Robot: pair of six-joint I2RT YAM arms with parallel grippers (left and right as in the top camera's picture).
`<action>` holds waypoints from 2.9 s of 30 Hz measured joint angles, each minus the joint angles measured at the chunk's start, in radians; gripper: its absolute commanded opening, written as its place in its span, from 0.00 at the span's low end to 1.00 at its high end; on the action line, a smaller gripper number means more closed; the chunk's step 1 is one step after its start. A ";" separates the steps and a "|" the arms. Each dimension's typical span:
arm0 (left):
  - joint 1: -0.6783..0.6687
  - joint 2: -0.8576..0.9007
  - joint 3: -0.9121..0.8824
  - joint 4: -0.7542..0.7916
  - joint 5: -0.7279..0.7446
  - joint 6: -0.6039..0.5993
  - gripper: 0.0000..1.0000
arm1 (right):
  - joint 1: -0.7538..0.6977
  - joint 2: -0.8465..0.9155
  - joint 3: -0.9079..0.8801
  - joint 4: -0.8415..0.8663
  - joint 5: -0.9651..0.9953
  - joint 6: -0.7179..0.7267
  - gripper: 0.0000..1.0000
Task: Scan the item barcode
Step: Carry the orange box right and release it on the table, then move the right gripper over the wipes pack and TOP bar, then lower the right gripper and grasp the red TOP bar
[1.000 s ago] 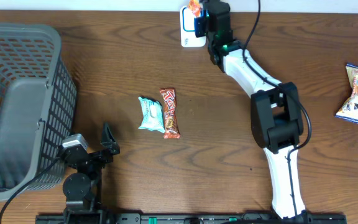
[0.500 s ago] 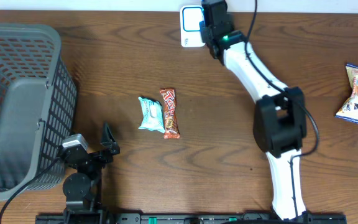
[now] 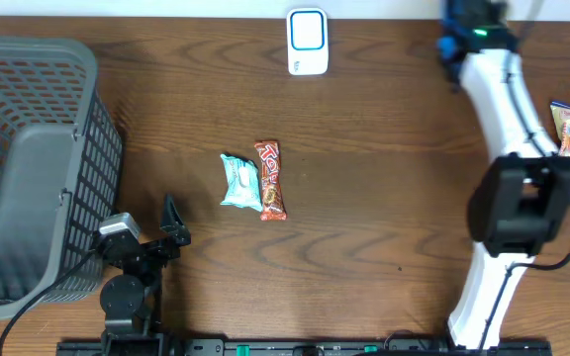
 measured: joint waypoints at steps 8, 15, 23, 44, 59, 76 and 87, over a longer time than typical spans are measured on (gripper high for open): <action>0.000 0.000 0.000 0.000 0.000 0.000 0.98 | -0.264 0.025 -0.190 0.011 -0.079 0.018 0.41; 0.000 0.000 0.000 0.000 0.000 0.000 0.98 | -0.327 0.020 -0.193 0.012 -0.189 0.027 0.99; 0.000 0.000 0.000 0.000 0.000 0.000 0.98 | -0.240 -0.117 -0.173 -0.005 -0.527 0.061 0.99; 0.000 0.000 0.000 0.000 0.000 0.000 0.98 | 0.480 -0.099 -0.126 -0.158 -1.182 0.177 0.95; 0.000 0.000 0.000 0.000 0.000 0.000 0.98 | 0.756 0.050 -0.135 -0.156 -0.659 0.416 0.80; 0.000 0.000 0.000 0.000 0.000 0.000 0.98 | 0.813 0.125 -0.131 -0.130 -0.596 0.467 0.73; 0.000 0.000 0.000 0.000 0.000 0.000 0.98 | 0.871 0.156 -0.066 -0.174 -0.589 0.467 0.74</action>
